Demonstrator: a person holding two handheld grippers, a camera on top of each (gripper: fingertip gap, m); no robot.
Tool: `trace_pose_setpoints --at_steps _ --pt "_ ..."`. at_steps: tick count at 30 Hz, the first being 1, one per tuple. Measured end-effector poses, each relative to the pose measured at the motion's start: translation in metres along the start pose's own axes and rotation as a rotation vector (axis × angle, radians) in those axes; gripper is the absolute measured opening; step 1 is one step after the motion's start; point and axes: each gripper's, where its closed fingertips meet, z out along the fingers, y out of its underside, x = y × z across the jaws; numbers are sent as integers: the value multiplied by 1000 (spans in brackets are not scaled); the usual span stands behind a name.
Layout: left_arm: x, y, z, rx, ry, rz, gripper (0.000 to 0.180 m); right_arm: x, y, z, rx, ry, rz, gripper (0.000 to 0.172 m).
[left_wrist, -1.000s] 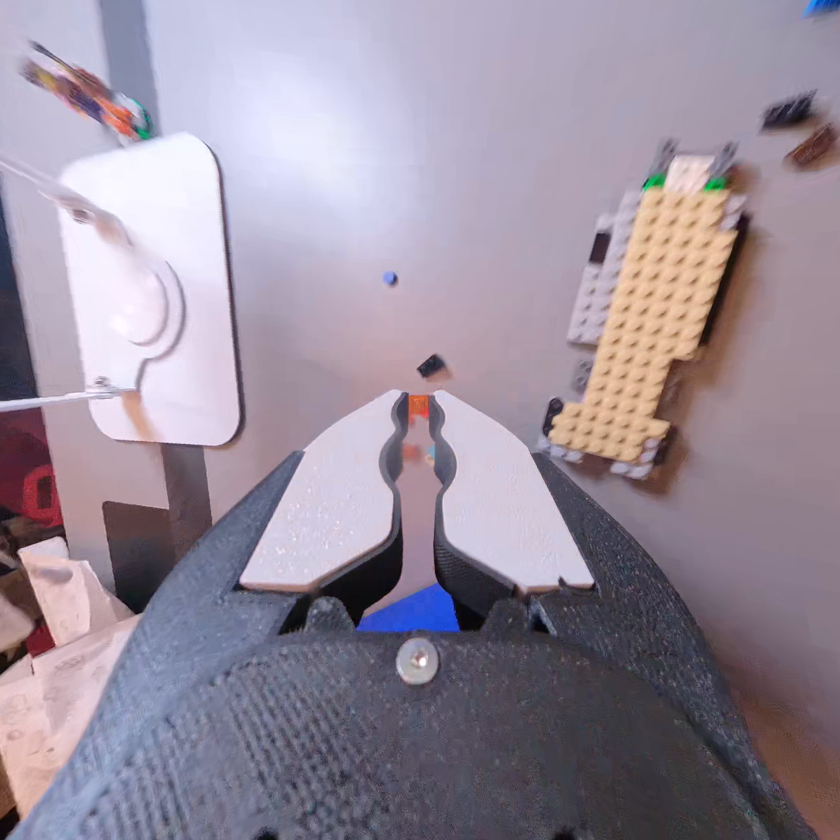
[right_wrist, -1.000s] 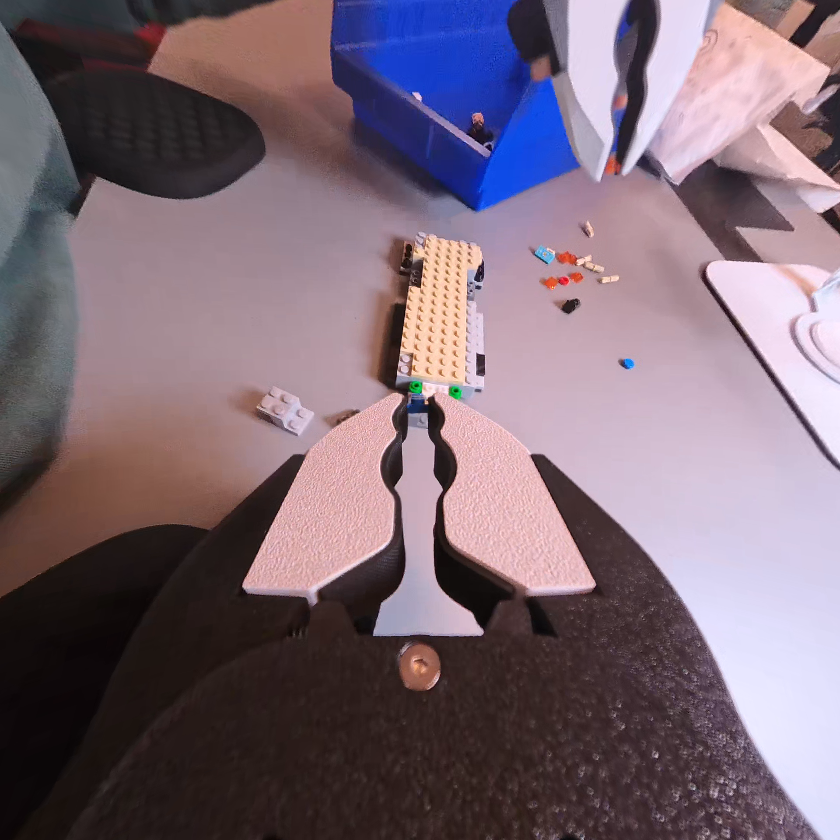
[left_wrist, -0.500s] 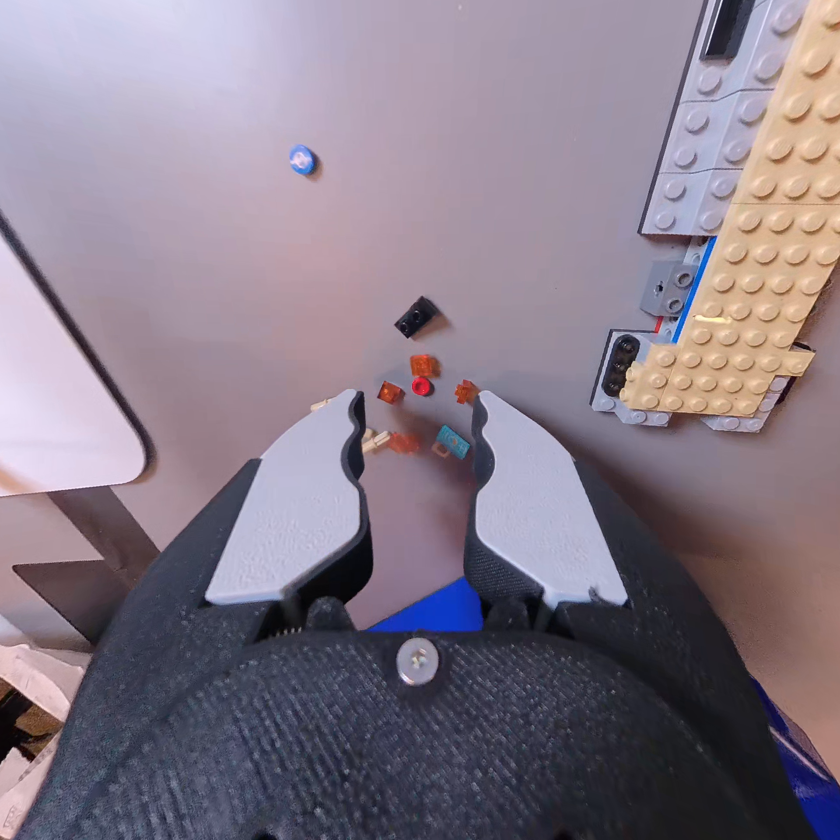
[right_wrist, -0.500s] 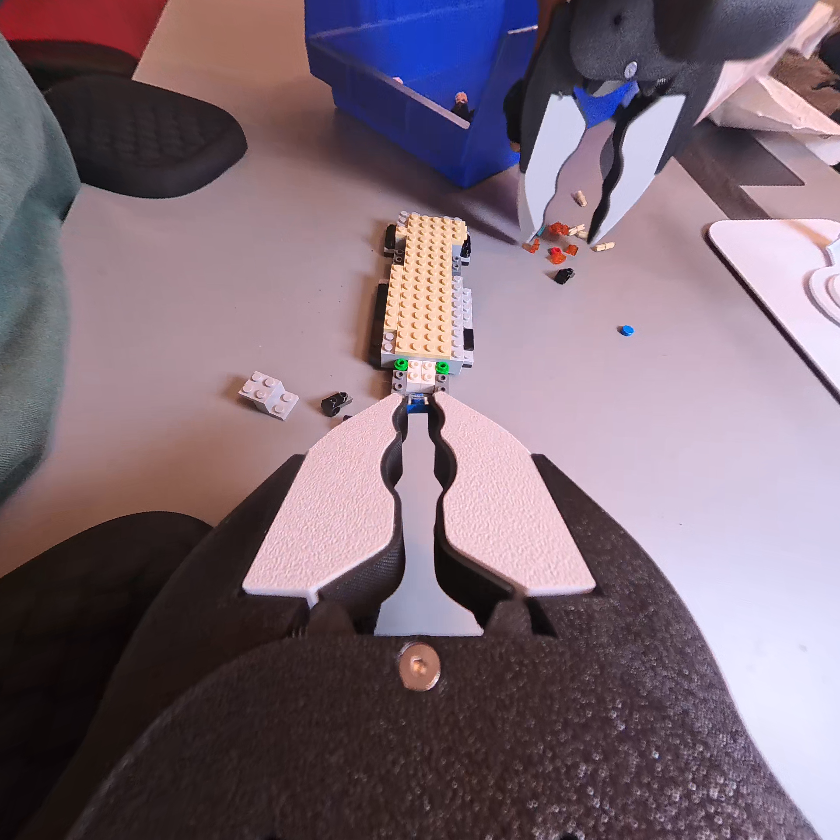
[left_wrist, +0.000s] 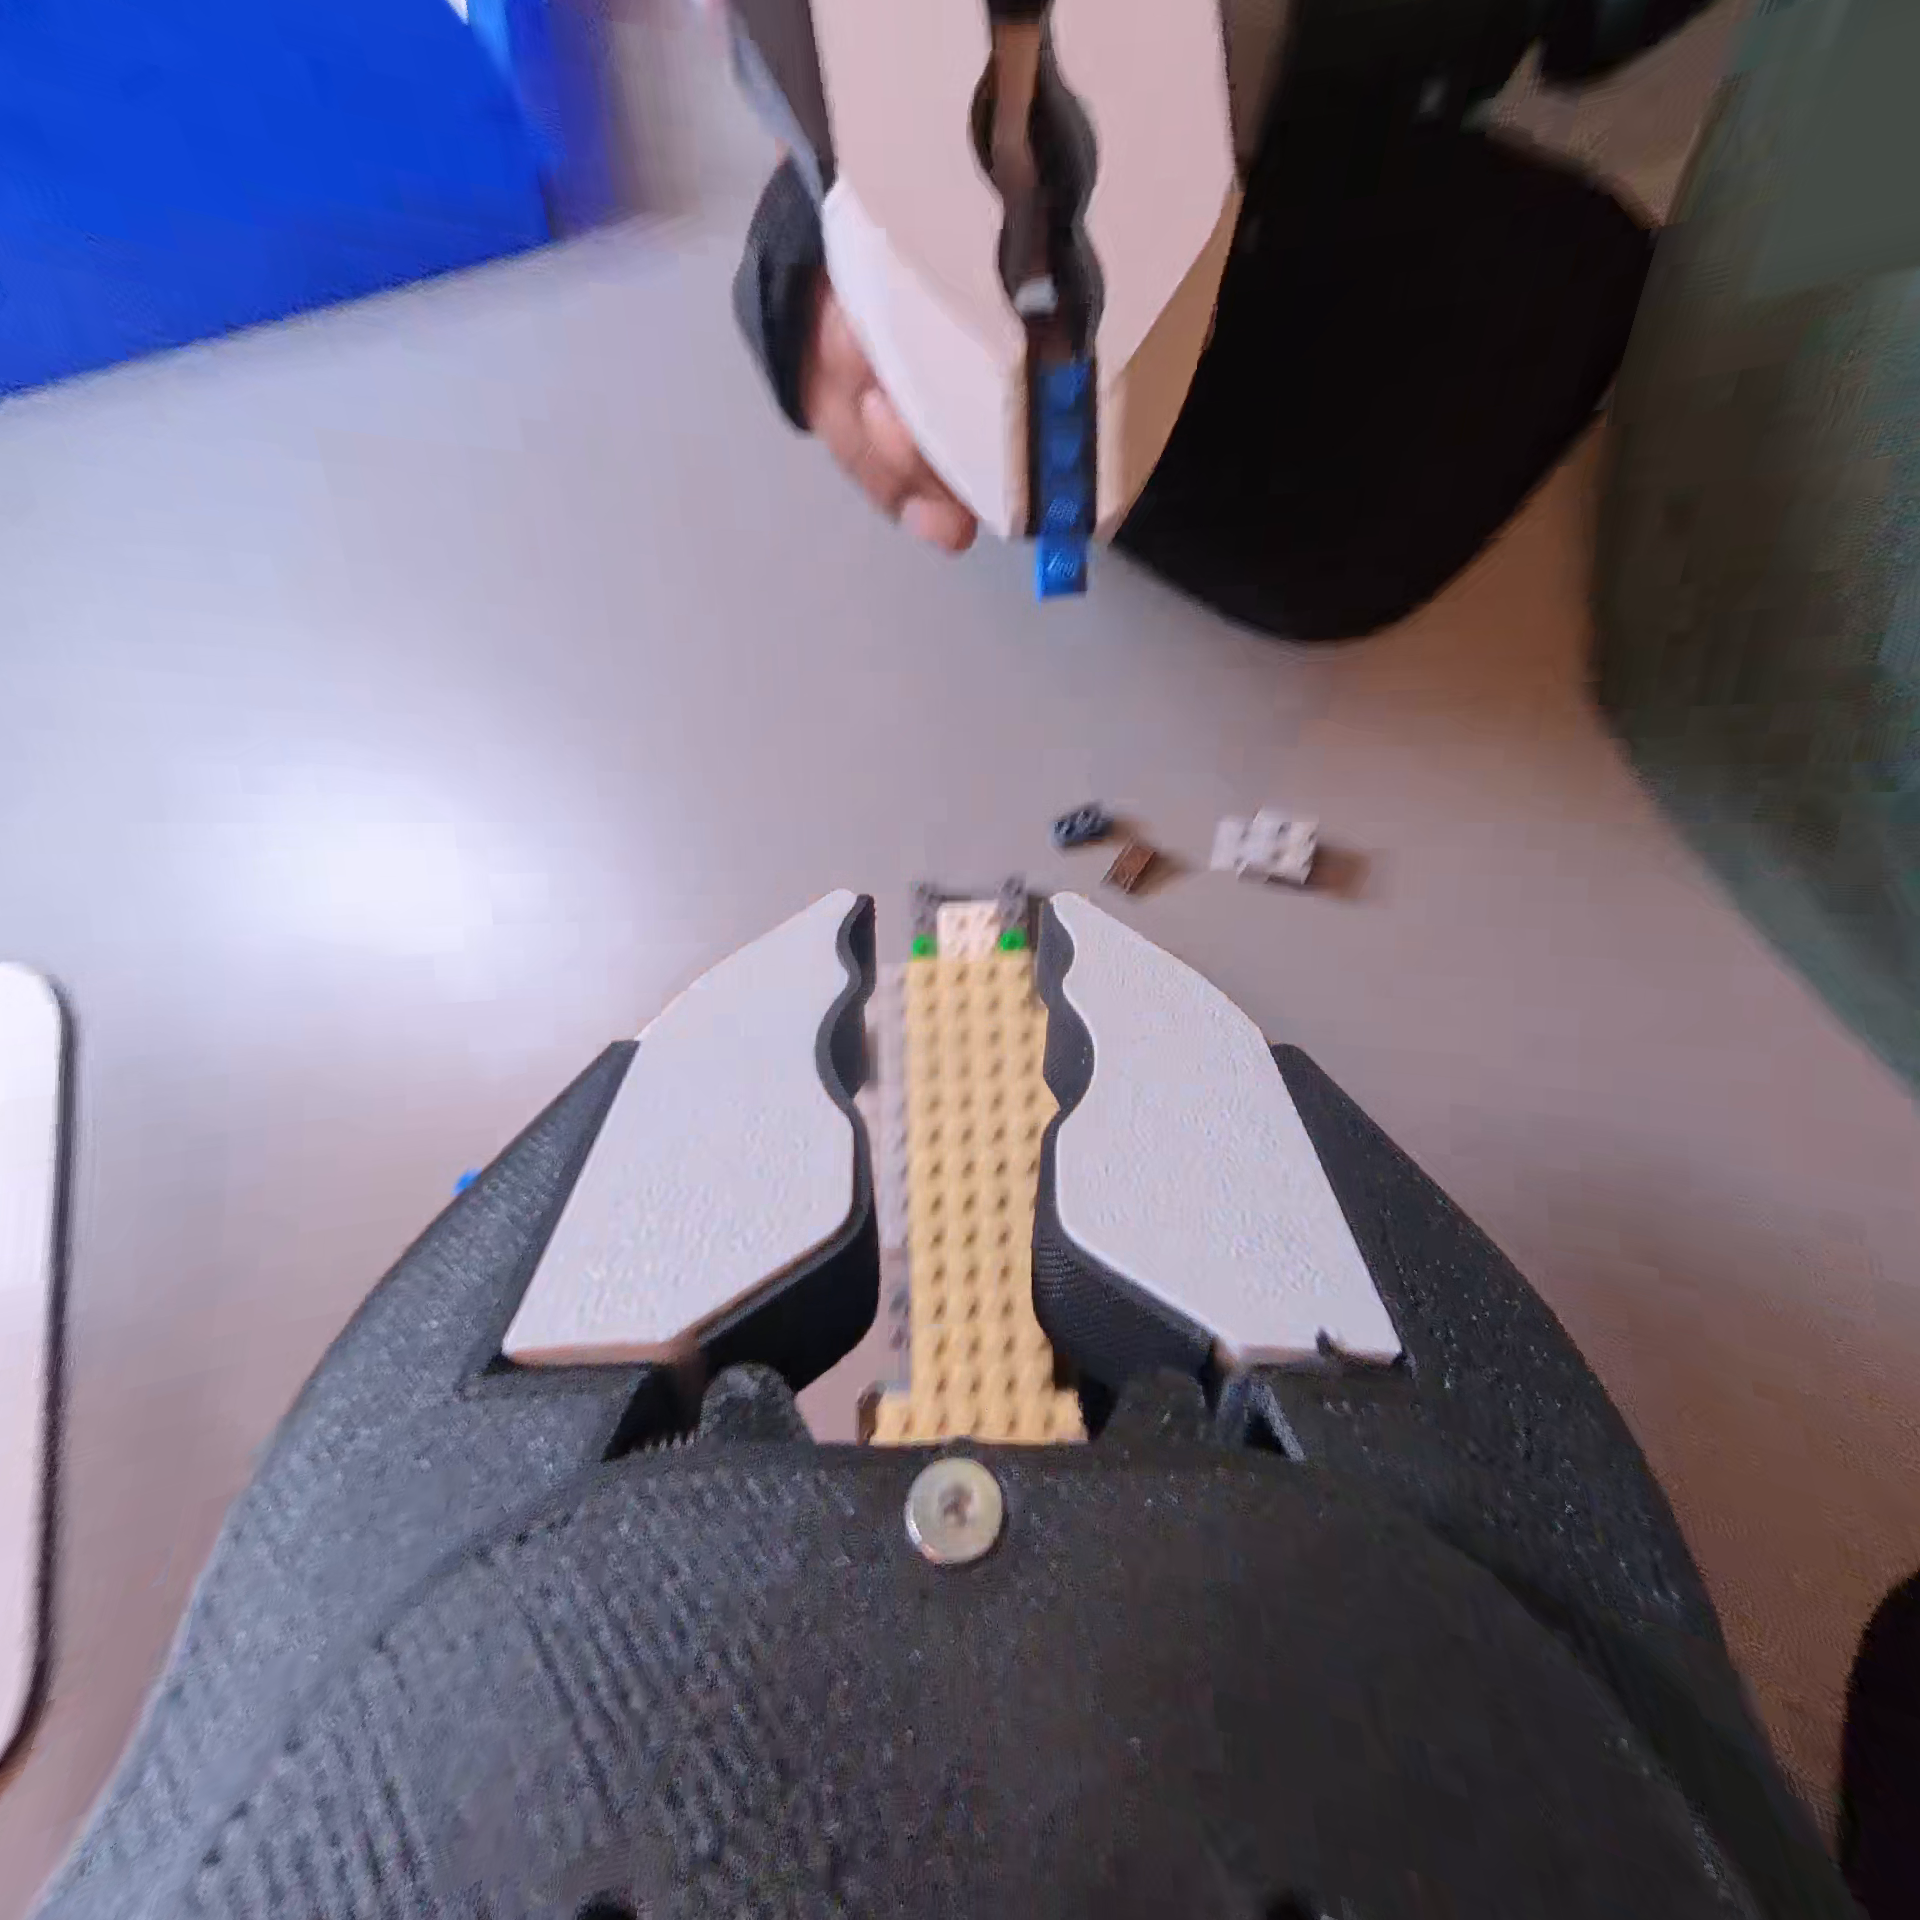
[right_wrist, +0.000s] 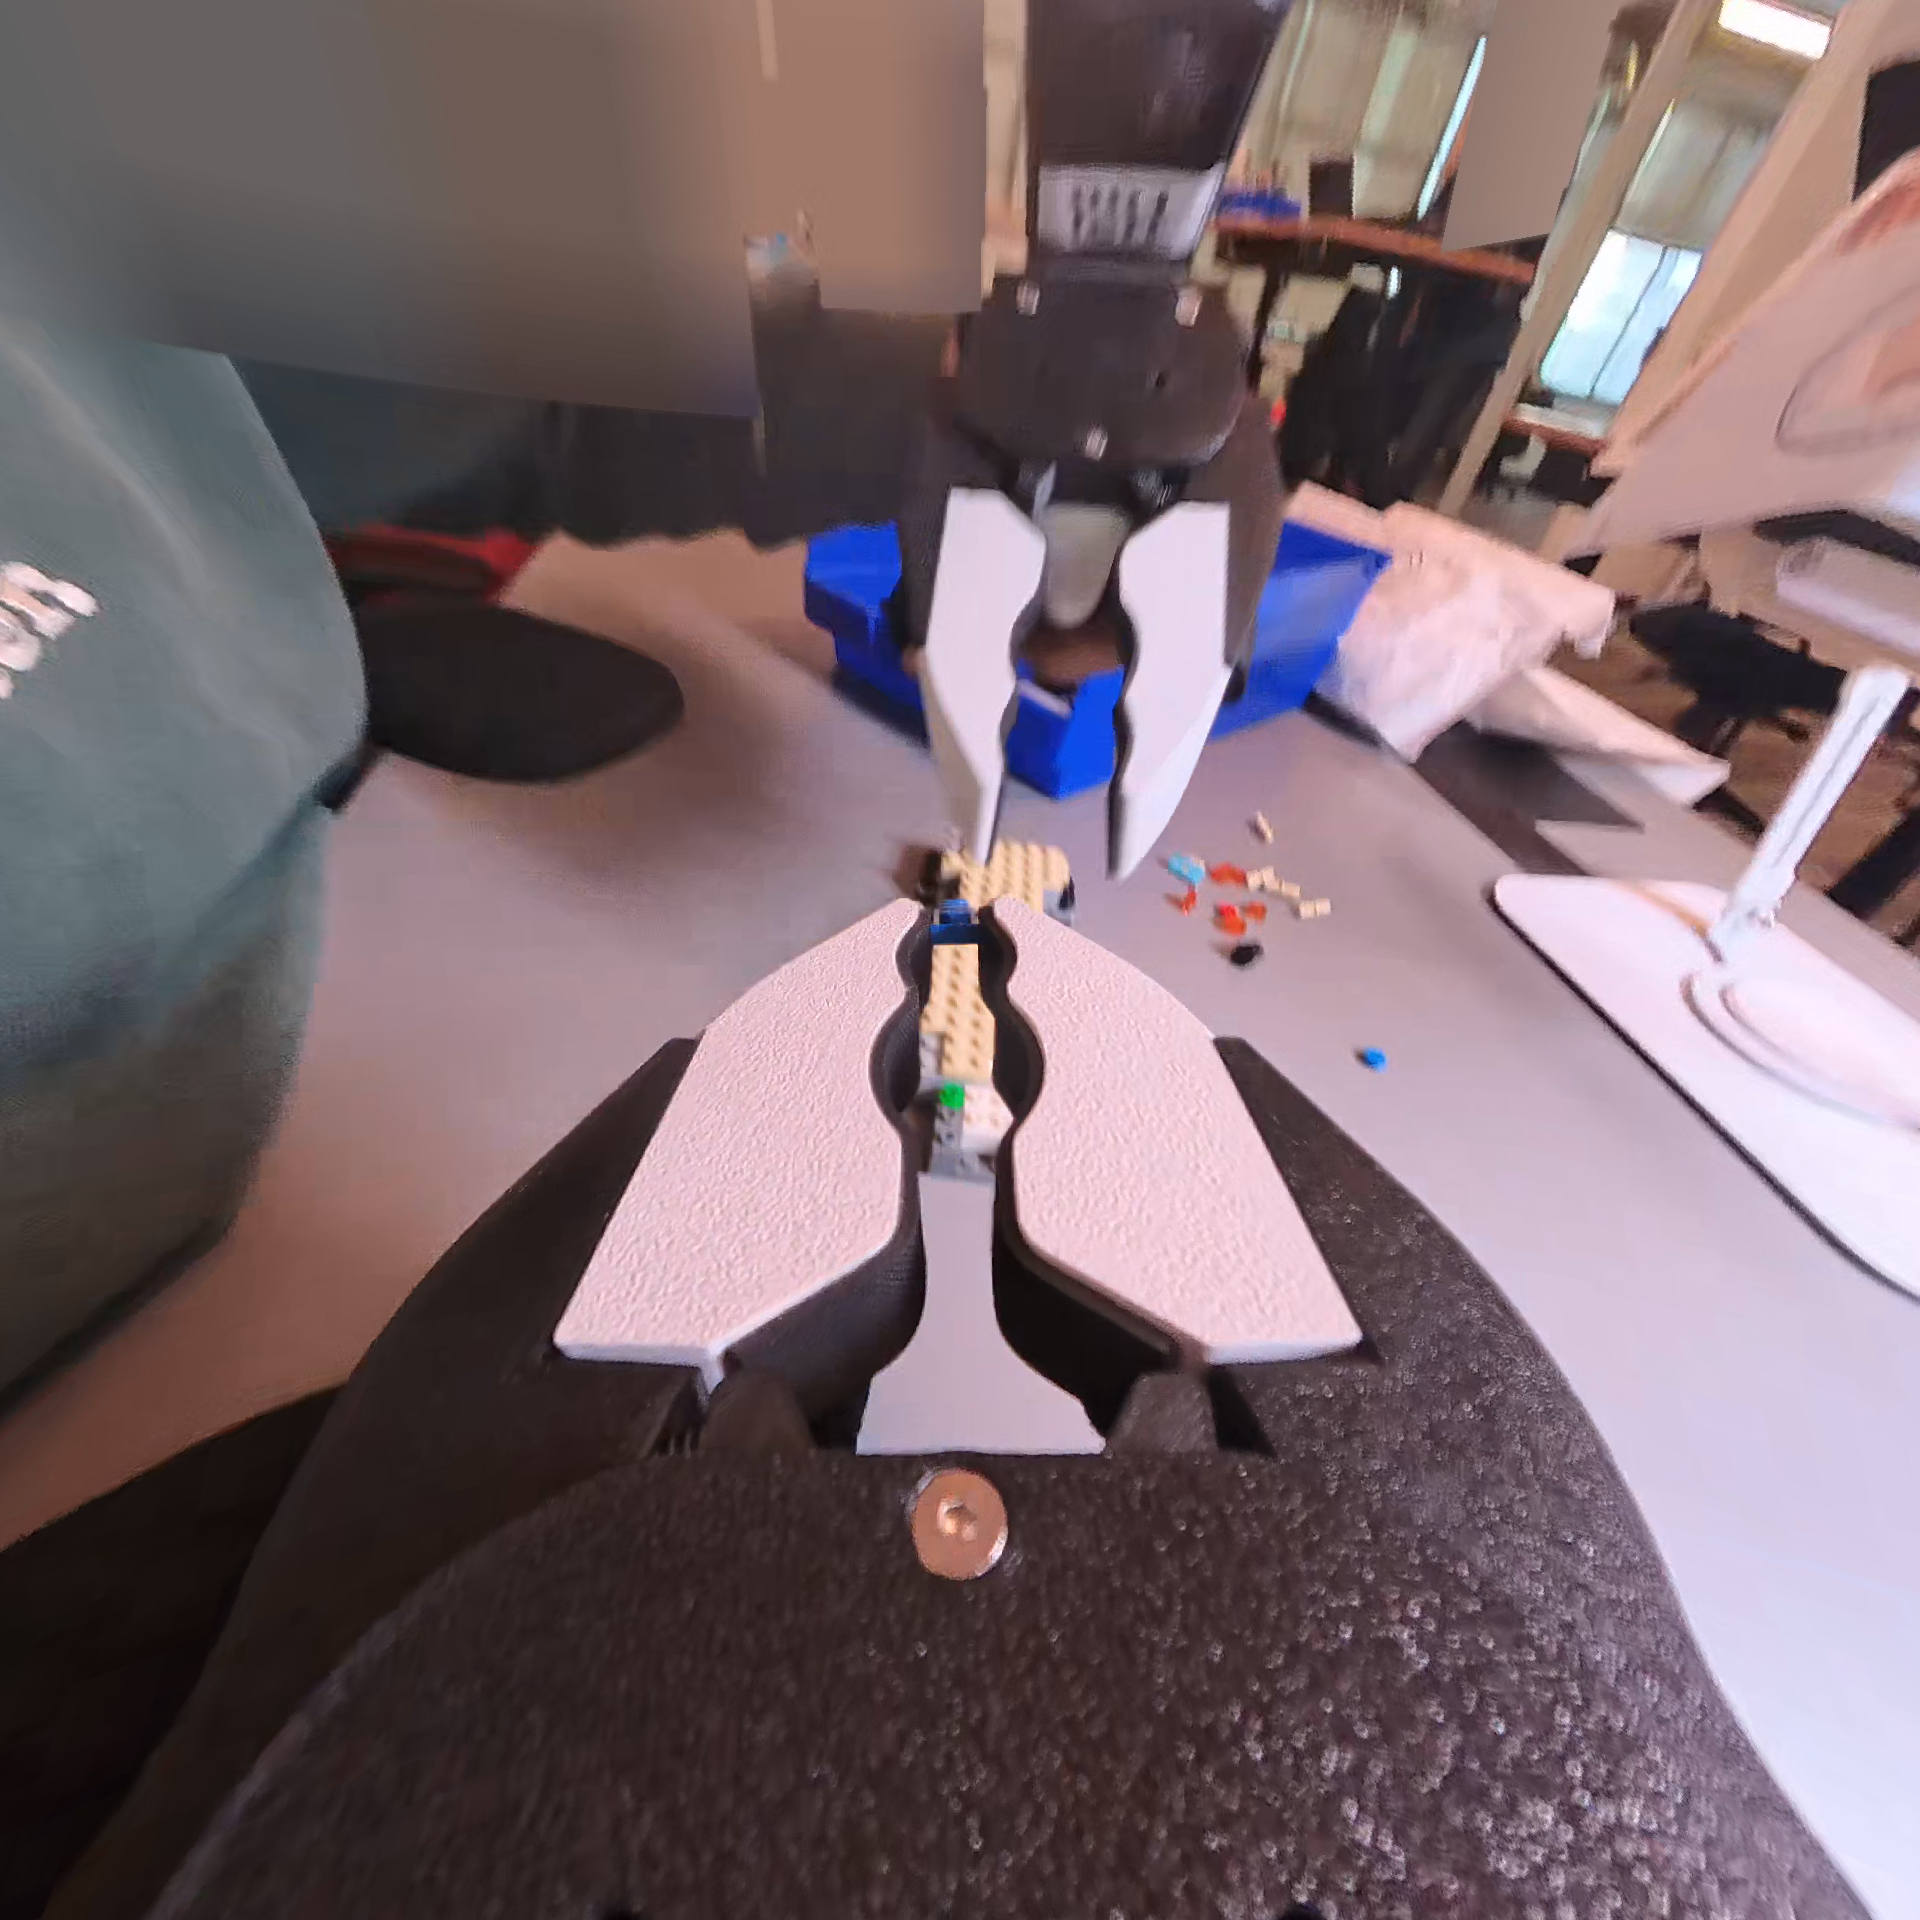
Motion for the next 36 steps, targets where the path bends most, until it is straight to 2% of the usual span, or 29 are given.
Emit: trace_pose_setpoints --at_steps 4,7,8,11,13,15,17,21,24,27,29,31,32,34,36 --pt "23 -33 18 171 34 -16 25 -6 -9 1 43 -11 -9 8" --pt "23 -48 20 235 9 -19 17 -9 -6 5 30 -21 -6 8" --pt "26 -49 20 233 26 -6 9 -10 -5 6 30 -20 -3 8" --pt "23 -43 15 181 -35 4 8 -6 -1 7 11 3 8 8" --pt "14 -29 -7 108 -119 -6 8 -5 10 7 -67 -13 27 15" --pt "-2 -3 -49 -9 -250 -31 8 -8 32 4 -210 -74 60 20" --pt "-21 33 -104 -152 -436 -77 8 -14 61 0 -392 -133 77 21" --pt "-20 113 -192 -323 -606 -362 8 -24 101 2 -619 -183 74 25" --pt "-6 177 -218 -462 -624 -534 9 -25 106 6 -700 -200 73 25" --pt "3 204 -218 -490 -614 -608 28 -25 111 9 -782 -214 66 25" --pt "3 206 -220 -497 -643 -586 40 -25 113 11 -815 -221 59 25" --pt "-1 195 -221 -456 -679 -554 44 -26 112 14 -822 -234 62 24" --pt "-5 186 -222 -429 -707 -527 44 -26 112 15 -824 -238 58 17" --pt "-6 158 -215 -337 -715 -454 41 -25 111 15 -809 -237 27 16" --pt "3 114 -190 -180 -640 -356 32 -26 100 20 -701 -232 -12 16"
